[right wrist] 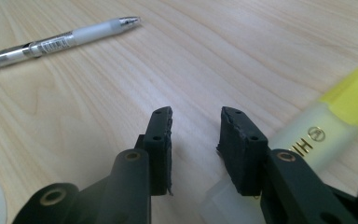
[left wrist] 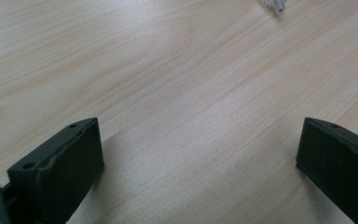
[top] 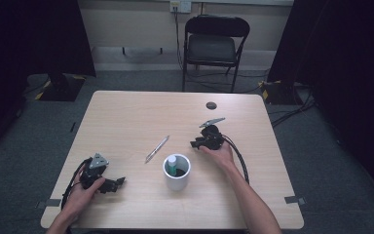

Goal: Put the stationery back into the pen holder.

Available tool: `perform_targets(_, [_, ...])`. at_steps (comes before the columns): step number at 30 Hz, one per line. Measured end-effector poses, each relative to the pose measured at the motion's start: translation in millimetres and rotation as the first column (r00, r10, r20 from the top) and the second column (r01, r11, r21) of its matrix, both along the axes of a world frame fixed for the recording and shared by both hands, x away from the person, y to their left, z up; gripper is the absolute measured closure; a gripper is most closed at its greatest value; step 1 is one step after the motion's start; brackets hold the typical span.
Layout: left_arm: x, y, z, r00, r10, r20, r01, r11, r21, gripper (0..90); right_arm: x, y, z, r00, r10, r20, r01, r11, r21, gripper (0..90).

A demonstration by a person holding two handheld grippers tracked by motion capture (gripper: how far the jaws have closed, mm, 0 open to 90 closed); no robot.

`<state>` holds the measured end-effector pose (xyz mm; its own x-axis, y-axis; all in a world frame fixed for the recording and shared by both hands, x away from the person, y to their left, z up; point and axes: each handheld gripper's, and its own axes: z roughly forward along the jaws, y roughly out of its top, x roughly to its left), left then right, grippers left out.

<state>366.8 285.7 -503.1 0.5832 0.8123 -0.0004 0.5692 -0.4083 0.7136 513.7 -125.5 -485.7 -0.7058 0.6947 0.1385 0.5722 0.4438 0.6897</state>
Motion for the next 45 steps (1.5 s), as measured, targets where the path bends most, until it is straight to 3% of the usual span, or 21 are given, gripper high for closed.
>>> perform_targets(6, [0.0,0.0,0.0,1.0,0.0,0.0,0.0,1.0,0.0,0.0,-10.1,-16.6,10.8,0.9988,-0.029,0.04,0.028,0.999,0.02,58.7])
perform_targets(11, [0.0,0.1,0.0,1.0,0.0,0.0,0.0,1.0,0.0,0.0,-9.7,-26.7,19.5,0.9917,-0.1,0.081,0.099,0.995,0.018,51.6])
perform_targets(19, [0.0,0.0,0.0,1.0,0.0,0.0,0.0,1.0,0.0,0.0,-3.5,-26.6,5.6,0.9866,-0.147,0.071,0.15,0.988,-0.038,45.2])
perform_targets(31, [0.0,0.0,0.1,1.0,0.0,0.0,0.0,1.0,0.001,0.0,-1.2,-28.6,2.4,0.984,-0.164,0.069,0.169,0.983,-0.076,60.2])
perform_targets(36, [0.0,0.0,0.0,1.0,0.0,0.0,0.0,1.0,0.0,0.0,-1.2,-32.6,1.5,0.984,-0.169,0.058,0.172,0.983,-0.06,65.3])
perform_targets(45, [0.0,0.0,-0.1,1.0,0.0,0.001,0.0,1.0,0.0,0.0,-9.2,-37.4,-0.2,0.987,-0.15,0.057,0.153,0.987,-0.046,66.0])
